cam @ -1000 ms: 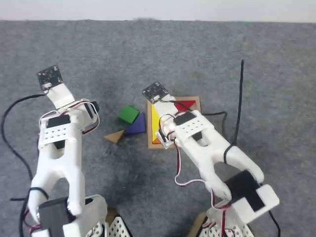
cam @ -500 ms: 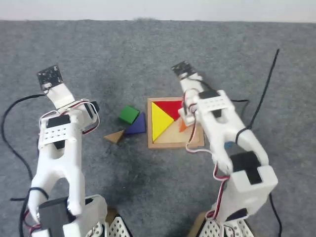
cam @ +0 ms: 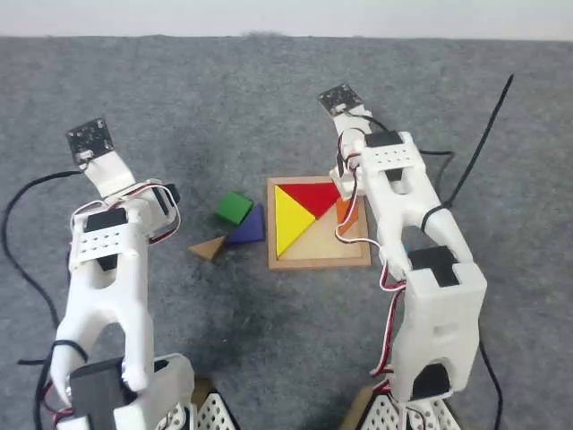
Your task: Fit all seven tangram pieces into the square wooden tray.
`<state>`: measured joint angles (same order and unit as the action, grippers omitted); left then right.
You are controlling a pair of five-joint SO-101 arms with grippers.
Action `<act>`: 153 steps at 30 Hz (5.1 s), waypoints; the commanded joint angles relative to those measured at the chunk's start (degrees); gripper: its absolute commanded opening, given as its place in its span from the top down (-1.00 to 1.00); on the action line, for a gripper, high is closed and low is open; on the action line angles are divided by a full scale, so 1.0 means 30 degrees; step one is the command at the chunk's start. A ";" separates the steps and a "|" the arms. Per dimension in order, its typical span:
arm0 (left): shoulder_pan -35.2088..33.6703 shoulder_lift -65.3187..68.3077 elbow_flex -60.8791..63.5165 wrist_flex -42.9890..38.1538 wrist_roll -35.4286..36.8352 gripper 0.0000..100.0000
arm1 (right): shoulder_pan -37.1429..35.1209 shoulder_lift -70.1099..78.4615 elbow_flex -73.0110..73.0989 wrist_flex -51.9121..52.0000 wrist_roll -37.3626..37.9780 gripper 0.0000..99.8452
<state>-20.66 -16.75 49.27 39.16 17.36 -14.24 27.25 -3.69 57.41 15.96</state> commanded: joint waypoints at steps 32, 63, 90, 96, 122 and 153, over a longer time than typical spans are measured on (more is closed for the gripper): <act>0.3194 0.7033 -0.8806 1.1634 -1.5971 0.50 | 0.1978 -1.6835 1.9927 -0.4762 -0.0967 0.98; 0.4747 0.7590 -0.5407 0.9172 -1.9458 0.62 | 0.2007 -1.6835 1.9956 -0.4762 -0.0586 0.98; 0.5187 0.5216 -0.9275 1.2659 -1.8110 0.78 | 0.1919 -1.6806 2.0044 -0.4762 -0.0615 0.98; 0.6359 0.5216 -0.7194 0.9963 -1.8110 0.61 | 0.1890 -1.6806 2.0630 -0.5846 -0.0469 0.98; 0.4806 0.9143 -0.9919 1.1048 -1.9106 0.85 | 0.1890 -1.6806 2.0659 -0.5934 -0.0527 0.98; 0.4806 0.2667 -0.6842 1.0930 -1.8549 0.63 | 0.1890 -1.6806 2.0659 -0.5905 -0.0527 0.98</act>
<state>-5.71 -4.18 24.22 80.48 -38.99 -8.88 -21.19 58.73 41.05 13.93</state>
